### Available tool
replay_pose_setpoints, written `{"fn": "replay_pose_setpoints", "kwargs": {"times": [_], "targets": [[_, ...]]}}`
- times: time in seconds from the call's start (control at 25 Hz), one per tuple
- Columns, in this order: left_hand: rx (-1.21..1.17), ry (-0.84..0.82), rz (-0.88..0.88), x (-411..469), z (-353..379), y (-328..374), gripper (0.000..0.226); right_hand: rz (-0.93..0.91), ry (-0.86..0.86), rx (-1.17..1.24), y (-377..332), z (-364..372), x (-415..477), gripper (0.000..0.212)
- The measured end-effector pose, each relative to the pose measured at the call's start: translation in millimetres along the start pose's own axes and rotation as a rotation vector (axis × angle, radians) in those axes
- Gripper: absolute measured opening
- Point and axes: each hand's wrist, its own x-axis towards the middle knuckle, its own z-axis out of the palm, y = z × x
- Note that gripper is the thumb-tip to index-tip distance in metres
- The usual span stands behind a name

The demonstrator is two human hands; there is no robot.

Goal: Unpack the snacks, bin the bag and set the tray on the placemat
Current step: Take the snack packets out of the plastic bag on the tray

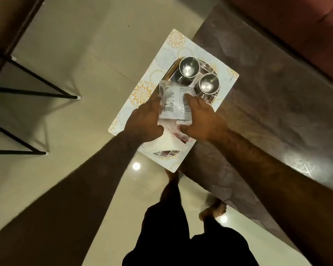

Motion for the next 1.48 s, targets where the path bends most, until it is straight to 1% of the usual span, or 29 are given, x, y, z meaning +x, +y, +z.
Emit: {"fn": "replay_pose_setpoints", "kwargs": {"times": [0.08,0.16,0.24,0.36,0.48,0.52,0.56,0.64,0.68,0.72,0.76,0.8,0.84,0.88,0.92,1.0,1.12,1.24,1.32,1.4,1.44,1.48], "targets": [[-0.076,0.013,0.002,5.1,4.9,-0.8,0.077,0.006,0.003,0.026,-5.7,5.1,5.4,0.118],[-0.196,0.073,0.006,7.5,12.5,-0.5,0.068,0.022,-0.005,0.02,-12.2,10.4,5.1,0.124],[-0.36,0.106,0.008,10.6,14.8,1.8,0.063,0.044,0.009,-0.005,-16.5,16.1,6.6,0.124],[-0.528,0.169,-0.018,11.7,8.7,5.9,0.054,0.085,0.042,-0.029,-23.9,12.0,9.7,0.116],[-0.727,0.169,-0.074,11.9,0.8,11.1,0.054,0.087,0.098,-0.015,-27.7,0.6,9.5,0.098],[-0.822,0.176,-0.124,12.8,-3.1,11.6,0.055,0.084,0.118,0.003,-28.4,-4.4,8.9,0.093],[-0.943,0.19,-0.21,14.2,-7.8,13.3,0.054,0.088,0.137,0.026,-29.9,-9.9,7.8,0.089],[-1.207,0.209,-0.465,15.3,-14.6,15.2,0.045,0.095,0.161,0.069,-32.2,-18.4,5.5,0.083],[-1.245,0.206,-0.582,14.6,-14.4,13.0,0.039,0.098,0.158,0.089,-33.0,-20.4,5.0,0.082],[-1.226,0.143,-0.67,13.1,-12.7,9.9,0.032,0.098,0.147,0.113,-34.1,-21.9,4.5,0.08],[-1.219,0.031,-0.713,10.4,-11.9,8.7,0.024,0.1,0.139,0.141,-34.8,-21.9,4.0,0.079],[-1.223,-0.107,-0.722,5.3,-11.7,10.3,0.015,0.1,0.136,0.161,-35.7,-21.5,3.2,0.078],[-1.233,-0.227,-0.703,1.2,-10.3,12.9,0.013,0.103,0.138,0.172,-36.2,-20.3,3.0,0.078],[-1.236,-0.289,-0.669,-1.3,-8.1,16.3,0.019,0.106,0.142,0.172,-36.2,-18.9,3.0,0.077],[-1.233,-0.292,-0.636,-2.1,-4.5,18.7,0.026,0.106,0.147,0.168,-35.9,-17.5,2.9,0.076],[-1.237,-0.194,-0.596,-4.3,-2.6,26.2,0.037,0.107,0.157,0.16,-35.2,-16.6,3.9,0.075],[-1.309,-0.076,-0.604,-5.5,-0.8,29.6,0.047,0.127,0.159,0.162,-30.9,-18.6,5.7,0.077],[-1.387,-0.022,-0.58,-6.2,-5.2,33.5,0.051,0.165,0.158,0.191,-28.1,-26.2,-2.4,0.085],[-1.407,-0.021,-0.507,-8.2,-15.6,45.3,0.036,0.178,0.164,0.177,-29.8,-35.3,-13.3,0.083],[-1.483,-0.017,-0.467,-13.2,-28.8,56.8,0.016,0.168,0.208,0.127,-32.6,-44.0,-24.2,0.074],[-1.547,-0.009,-0.473,-15.3,-34.3,60.2,0.009,0.148,0.238,0.101,-34.0,-47.9,-28.8,0.071],[-1.601,0.002,-0.473,-17.7,-40.5,62.5,0.008,0.12,0.265,0.085,-36.3,-52.6,-34.3,0.068]]}}
